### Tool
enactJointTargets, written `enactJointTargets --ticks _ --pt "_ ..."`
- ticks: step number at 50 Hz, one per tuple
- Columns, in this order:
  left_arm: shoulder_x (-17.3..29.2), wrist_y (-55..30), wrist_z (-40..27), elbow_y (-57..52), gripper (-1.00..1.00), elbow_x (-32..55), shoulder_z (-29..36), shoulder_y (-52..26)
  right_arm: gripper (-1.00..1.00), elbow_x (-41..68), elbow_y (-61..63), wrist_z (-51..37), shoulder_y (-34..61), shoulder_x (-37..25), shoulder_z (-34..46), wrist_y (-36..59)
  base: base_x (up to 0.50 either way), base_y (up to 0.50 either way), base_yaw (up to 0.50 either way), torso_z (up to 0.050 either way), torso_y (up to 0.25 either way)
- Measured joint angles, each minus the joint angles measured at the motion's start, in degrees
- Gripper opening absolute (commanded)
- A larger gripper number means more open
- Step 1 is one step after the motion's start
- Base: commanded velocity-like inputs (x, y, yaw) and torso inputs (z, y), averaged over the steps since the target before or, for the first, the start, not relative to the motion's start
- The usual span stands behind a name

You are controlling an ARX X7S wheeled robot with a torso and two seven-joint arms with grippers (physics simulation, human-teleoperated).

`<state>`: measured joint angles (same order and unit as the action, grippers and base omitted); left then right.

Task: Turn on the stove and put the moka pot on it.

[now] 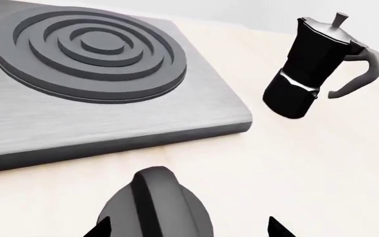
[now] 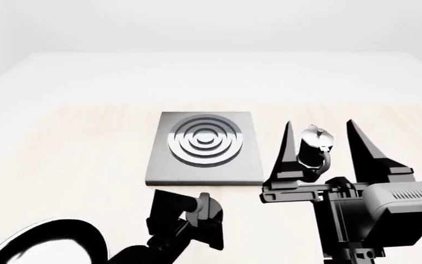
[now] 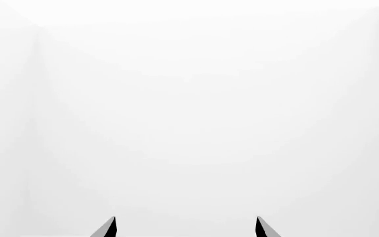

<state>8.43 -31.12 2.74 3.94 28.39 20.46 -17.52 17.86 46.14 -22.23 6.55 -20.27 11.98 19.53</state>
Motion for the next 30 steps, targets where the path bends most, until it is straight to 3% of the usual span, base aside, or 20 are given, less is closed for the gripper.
enactJointTargets --ticks 30 --pt "-0.55 1.93 1.01 3.54 1.0 1.16 1.3 -0.69 1.0 0.32 -0.3 -0.54 0.12 -0.61 0.65 -0.46 0.0 0.0 0.0 0.0 0.0"
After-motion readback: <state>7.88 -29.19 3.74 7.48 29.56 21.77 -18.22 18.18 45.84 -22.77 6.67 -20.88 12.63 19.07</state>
